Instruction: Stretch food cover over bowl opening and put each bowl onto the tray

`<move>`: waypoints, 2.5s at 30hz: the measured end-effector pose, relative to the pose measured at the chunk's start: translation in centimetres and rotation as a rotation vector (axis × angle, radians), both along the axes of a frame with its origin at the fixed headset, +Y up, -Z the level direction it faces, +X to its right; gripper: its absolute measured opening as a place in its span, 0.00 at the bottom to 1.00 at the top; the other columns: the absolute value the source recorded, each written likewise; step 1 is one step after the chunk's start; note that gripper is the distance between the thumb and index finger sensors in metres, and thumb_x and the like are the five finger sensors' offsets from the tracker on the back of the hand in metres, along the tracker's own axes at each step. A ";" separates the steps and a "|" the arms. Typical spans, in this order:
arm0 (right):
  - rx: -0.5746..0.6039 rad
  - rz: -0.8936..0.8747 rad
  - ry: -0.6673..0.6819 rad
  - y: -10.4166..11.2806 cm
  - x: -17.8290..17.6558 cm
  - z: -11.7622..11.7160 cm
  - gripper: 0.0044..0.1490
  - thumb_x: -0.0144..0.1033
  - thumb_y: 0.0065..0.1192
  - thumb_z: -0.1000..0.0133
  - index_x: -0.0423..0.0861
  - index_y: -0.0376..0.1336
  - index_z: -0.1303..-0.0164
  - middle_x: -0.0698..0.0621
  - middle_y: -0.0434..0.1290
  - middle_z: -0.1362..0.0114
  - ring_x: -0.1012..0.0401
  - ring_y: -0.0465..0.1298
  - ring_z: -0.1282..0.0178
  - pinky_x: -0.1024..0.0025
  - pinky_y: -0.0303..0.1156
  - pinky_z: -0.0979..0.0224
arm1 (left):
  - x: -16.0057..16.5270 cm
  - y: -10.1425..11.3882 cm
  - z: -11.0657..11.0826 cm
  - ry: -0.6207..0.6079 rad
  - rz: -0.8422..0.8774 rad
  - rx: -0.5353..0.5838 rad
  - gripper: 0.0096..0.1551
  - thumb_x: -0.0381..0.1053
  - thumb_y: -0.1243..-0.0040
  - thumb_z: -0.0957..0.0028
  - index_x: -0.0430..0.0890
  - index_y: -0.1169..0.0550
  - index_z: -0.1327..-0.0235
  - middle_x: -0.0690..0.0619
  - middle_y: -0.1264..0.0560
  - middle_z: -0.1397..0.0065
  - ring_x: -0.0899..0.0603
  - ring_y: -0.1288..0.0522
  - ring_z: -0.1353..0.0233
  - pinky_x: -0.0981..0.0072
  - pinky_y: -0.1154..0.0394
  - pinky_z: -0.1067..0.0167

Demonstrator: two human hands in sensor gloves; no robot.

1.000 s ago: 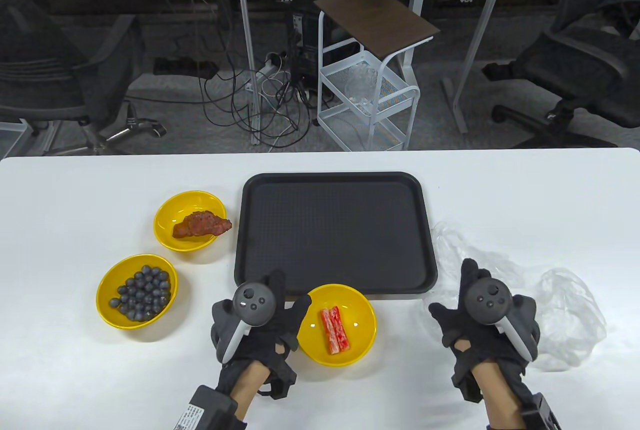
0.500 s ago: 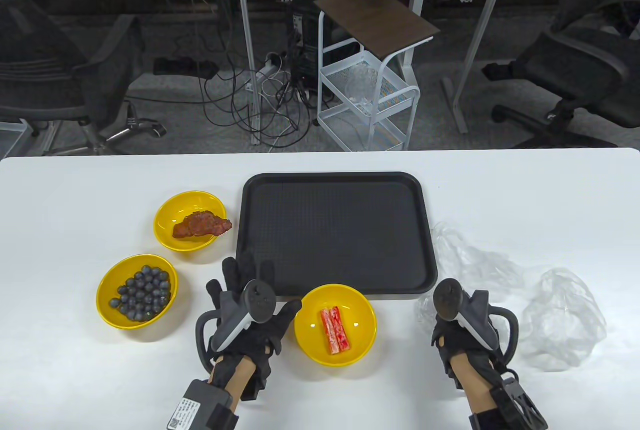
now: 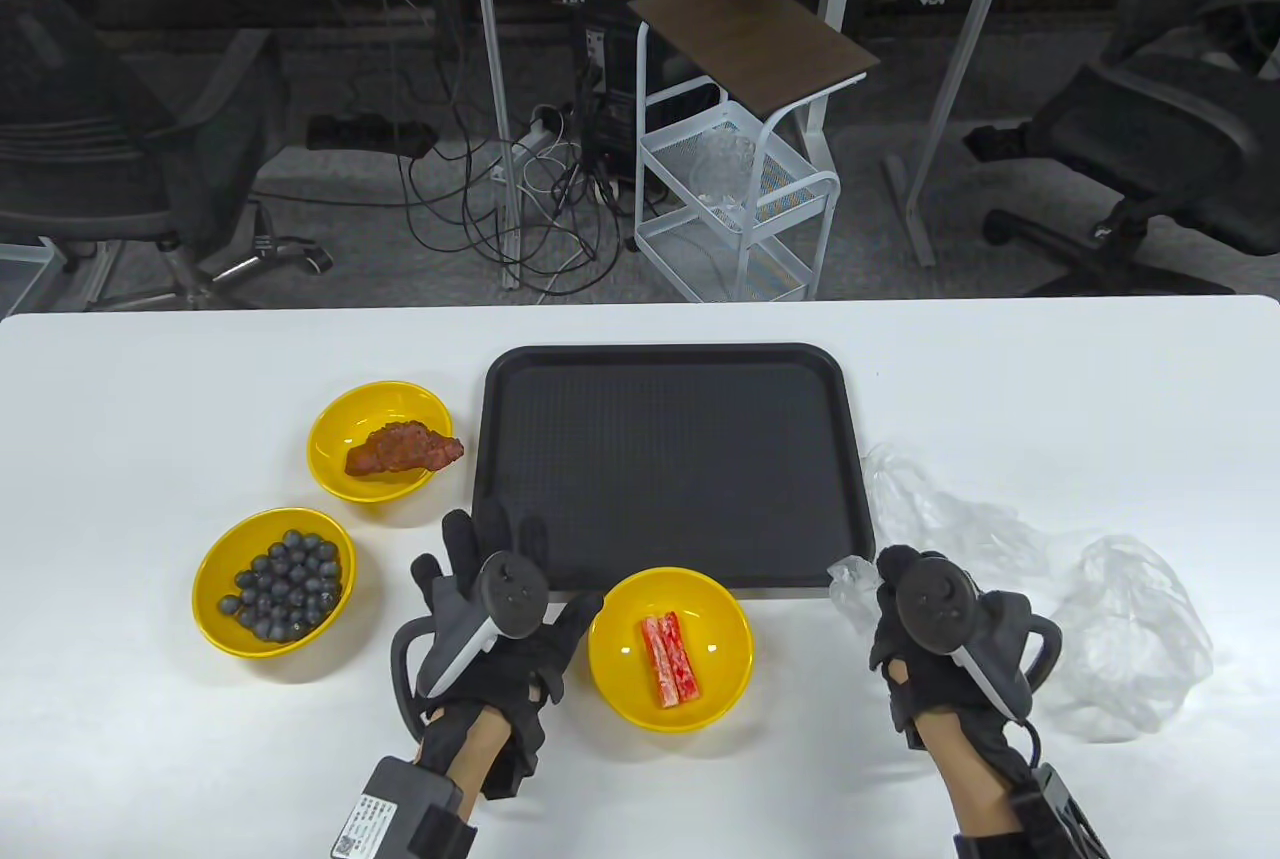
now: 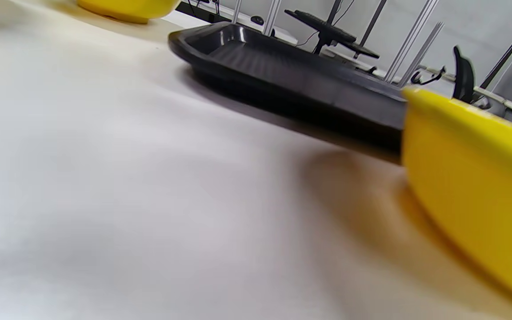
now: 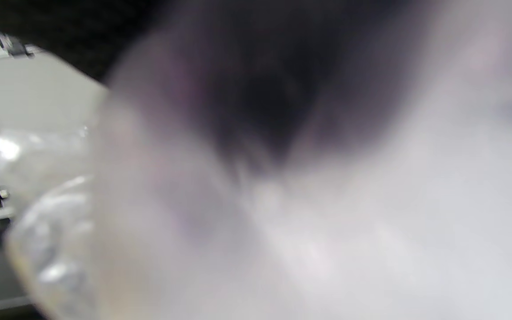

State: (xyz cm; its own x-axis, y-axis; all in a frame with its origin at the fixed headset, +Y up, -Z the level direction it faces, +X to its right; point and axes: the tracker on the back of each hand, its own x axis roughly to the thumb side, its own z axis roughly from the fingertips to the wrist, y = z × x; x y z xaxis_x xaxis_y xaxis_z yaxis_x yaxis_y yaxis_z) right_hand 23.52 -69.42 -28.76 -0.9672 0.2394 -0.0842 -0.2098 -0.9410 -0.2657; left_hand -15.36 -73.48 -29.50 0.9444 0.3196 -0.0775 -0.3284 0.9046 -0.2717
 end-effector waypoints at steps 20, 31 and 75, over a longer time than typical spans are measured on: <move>0.266 -0.052 0.457 5.2 -10.3 3.1 0.27 0.35 0.81 0.55 0.50 0.75 0.44 0.47 0.82 0.43 0.52 0.86 0.52 0.61 0.85 0.53 | 3.2 3.3 1.2 -0.231 0.558 0.195 0.59 0.85 0.56 0.58 0.48 0.31 0.21 0.45 0.34 0.13 0.31 0.38 0.14 0.33 0.41 0.21; 0.333 -0.239 0.556 5.4 -13.1 3.4 0.27 0.35 0.80 0.54 0.50 0.74 0.43 0.46 0.82 0.42 0.51 0.86 0.51 0.61 0.85 0.52 | 3.9 0.0 0.7 -0.224 1.341 -0.276 0.53 0.72 0.34 0.48 0.44 0.36 0.19 0.39 0.35 0.14 0.28 0.33 0.16 0.35 0.32 0.25; -0.564 -1.177 0.703 -5.0 -10.9 -0.6 0.36 0.47 0.74 0.47 0.40 0.71 0.34 0.46 0.86 0.41 0.52 0.90 0.51 0.68 0.87 0.61 | 2.3 -1.1 0.3 -0.162 1.631 -0.297 0.22 0.53 0.33 0.46 0.49 0.17 0.40 0.48 0.12 0.37 0.39 0.11 0.40 0.48 0.15 0.43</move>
